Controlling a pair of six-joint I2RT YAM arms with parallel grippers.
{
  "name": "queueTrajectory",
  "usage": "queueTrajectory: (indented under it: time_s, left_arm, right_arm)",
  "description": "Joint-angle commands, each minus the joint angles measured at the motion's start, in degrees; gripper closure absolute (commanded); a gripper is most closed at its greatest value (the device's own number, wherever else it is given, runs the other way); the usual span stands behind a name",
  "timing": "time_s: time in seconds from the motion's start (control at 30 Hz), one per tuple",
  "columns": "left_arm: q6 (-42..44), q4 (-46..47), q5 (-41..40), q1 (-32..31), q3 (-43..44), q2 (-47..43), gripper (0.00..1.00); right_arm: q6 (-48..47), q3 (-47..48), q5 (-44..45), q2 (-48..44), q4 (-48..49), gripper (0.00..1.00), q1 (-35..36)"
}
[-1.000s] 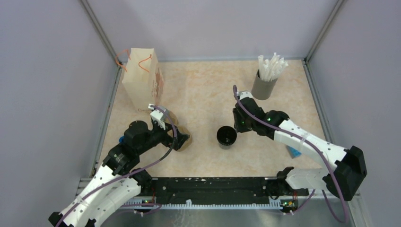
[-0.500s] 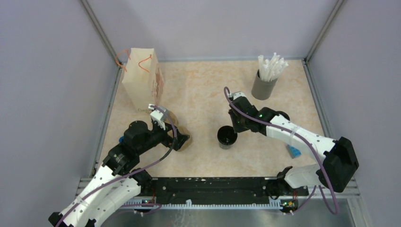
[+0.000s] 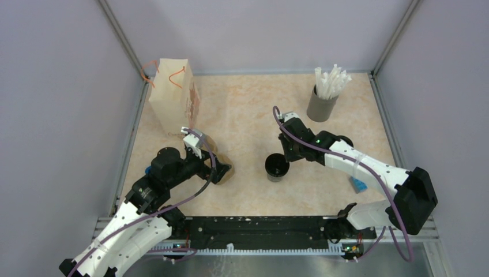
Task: Pack the takeout coffee
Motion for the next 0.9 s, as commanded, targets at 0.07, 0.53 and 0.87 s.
queueTrajectory:
  time_s: [0.07,0.53,0.87]
  left_arm:
    - [-0.53,1.95,0.27,0.28,0.18,-0.09,0.01]
    - [-0.62,1.83,0.16,0.22,0.18,-0.44,0.01]
    - [-0.70,1.87,-0.10,0.28,0.16,-0.71,0.01]
  right_arm:
    - [-0.68,1.84,-1.47,-0.50,1.60,0.79,0.48]
    - [-0.59,0.28,-2.05,-1.17,2.43,0.80,0.49]
    - [-0.84,0.38,-1.70,-1.22,1.93,0.80,0.56]
